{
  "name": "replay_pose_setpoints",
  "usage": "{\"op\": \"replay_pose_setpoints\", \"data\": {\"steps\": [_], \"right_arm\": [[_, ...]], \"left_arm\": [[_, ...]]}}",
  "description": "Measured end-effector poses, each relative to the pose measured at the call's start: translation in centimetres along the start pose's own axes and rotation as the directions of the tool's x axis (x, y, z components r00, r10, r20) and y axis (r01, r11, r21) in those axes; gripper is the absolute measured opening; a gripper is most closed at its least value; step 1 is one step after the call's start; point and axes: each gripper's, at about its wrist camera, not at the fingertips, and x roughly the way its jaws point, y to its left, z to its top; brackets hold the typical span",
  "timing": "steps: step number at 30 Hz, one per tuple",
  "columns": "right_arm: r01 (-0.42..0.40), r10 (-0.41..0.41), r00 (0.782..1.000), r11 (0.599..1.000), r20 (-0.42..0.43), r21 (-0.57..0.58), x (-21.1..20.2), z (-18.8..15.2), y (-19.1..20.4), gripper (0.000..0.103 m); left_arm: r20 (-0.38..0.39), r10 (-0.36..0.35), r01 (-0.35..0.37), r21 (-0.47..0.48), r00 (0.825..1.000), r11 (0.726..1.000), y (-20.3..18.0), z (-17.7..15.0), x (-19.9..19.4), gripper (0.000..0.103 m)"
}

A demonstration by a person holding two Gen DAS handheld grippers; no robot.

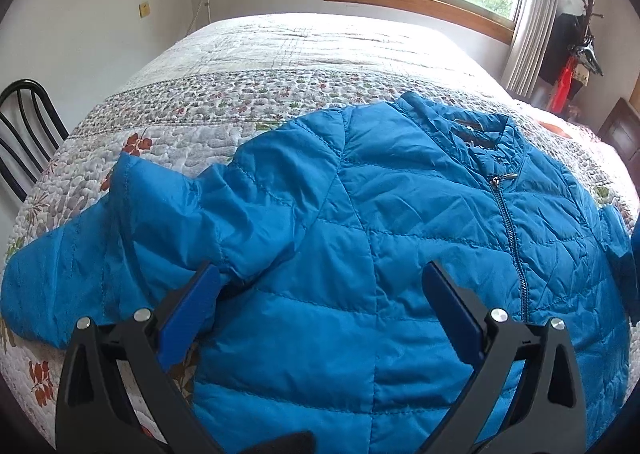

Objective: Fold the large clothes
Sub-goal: 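Lift the held sleeve with the right tool and carry it across the jacket front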

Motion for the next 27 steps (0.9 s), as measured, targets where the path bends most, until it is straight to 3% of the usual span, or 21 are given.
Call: {"op": "replay_pose_setpoints", "data": {"steps": [8,12,23,27], "right_arm": [[-0.09,0.077,0.995,0.96,-0.057,-0.264,2.8,-1.7,10.7,0.009],[-0.111,0.083,0.992,0.932,-0.094,-0.345,4.2,-2.7,14.1,0.009],[-0.155,0.069,0.969,0.917,-0.237,-0.369,9.1,-5.0,15.8,0.013],[-0.182,0.082,0.96,0.91,-0.269,-0.371,9.8,-5.5,16.1,0.024]], "left_arm": [[0.002,0.008,-0.008,-0.004,1.0,1.0,0.6,0.0,0.4,0.1],[-0.006,0.015,-0.015,-0.015,1.0,1.0,0.9,0.1,0.7,0.1],[-0.005,0.029,-0.029,-0.016,1.0,0.999,1.0,0.3,1.0,0.1],[-0.005,0.03,-0.03,-0.012,1.0,0.999,0.9,0.2,1.1,0.1]]}}
